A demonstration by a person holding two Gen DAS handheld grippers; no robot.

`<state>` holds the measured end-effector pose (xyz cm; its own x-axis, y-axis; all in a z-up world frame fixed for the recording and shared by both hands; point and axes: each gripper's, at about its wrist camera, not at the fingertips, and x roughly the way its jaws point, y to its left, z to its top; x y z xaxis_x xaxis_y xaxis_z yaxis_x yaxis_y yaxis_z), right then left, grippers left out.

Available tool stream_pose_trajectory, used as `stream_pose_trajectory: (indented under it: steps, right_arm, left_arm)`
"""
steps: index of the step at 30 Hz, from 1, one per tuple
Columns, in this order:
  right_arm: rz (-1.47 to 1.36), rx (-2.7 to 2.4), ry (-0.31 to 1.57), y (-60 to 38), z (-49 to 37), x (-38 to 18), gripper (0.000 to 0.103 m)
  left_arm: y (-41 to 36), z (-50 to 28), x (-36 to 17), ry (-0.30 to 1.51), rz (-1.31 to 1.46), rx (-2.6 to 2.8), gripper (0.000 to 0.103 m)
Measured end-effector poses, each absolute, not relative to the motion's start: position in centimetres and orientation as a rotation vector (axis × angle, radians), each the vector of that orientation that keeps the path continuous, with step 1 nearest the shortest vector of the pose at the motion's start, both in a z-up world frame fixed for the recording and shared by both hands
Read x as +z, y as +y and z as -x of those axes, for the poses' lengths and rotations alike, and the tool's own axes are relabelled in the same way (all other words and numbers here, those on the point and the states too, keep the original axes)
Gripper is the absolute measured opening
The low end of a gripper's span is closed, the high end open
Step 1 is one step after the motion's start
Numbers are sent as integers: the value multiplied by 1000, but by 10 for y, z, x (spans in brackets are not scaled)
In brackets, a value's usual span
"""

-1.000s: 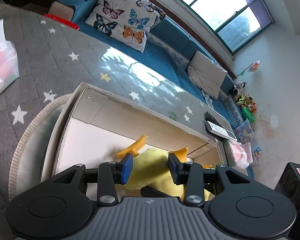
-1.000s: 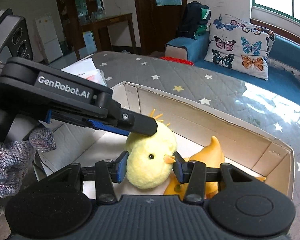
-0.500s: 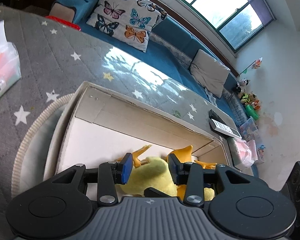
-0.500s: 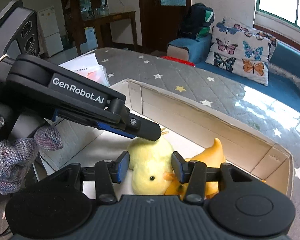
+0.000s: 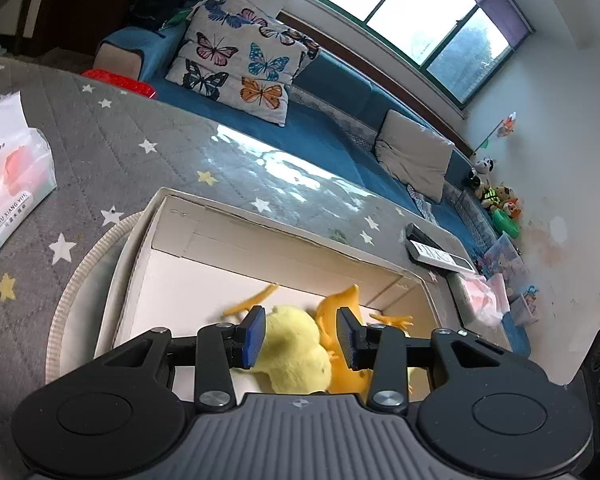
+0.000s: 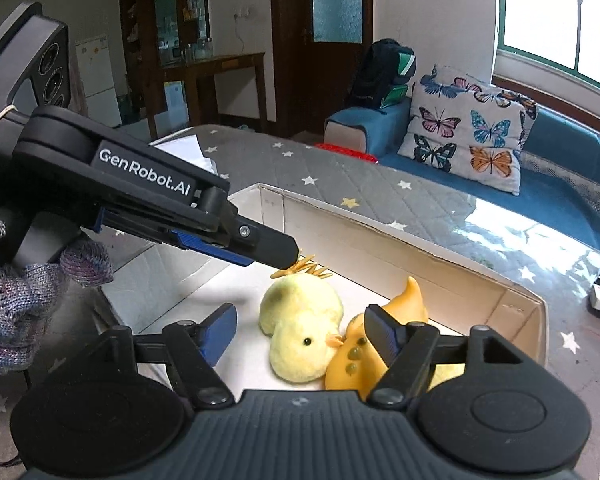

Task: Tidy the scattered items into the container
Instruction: 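Open the left gripper to drop the chick into the box, then move the left gripper to the green plastic packet on the table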

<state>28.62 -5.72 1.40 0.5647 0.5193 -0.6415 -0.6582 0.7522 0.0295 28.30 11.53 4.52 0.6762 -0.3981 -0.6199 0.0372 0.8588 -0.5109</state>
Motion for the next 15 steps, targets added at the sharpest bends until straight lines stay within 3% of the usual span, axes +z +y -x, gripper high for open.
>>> stream_pose_trajectory:
  steps: [2,11,15]
  right_arm:
    - [230,692,656,-61,-279,18,82]
    - [205,672,594,-91,-241,36,89]
    - [198,659,563,-105,-224,42,98]
  left_arm:
    - [112,-276,49,790,484,-260,41]
    - [95,-239,64,760,467,-305,41]
    - [87,-221,69,750,462,-325,41]
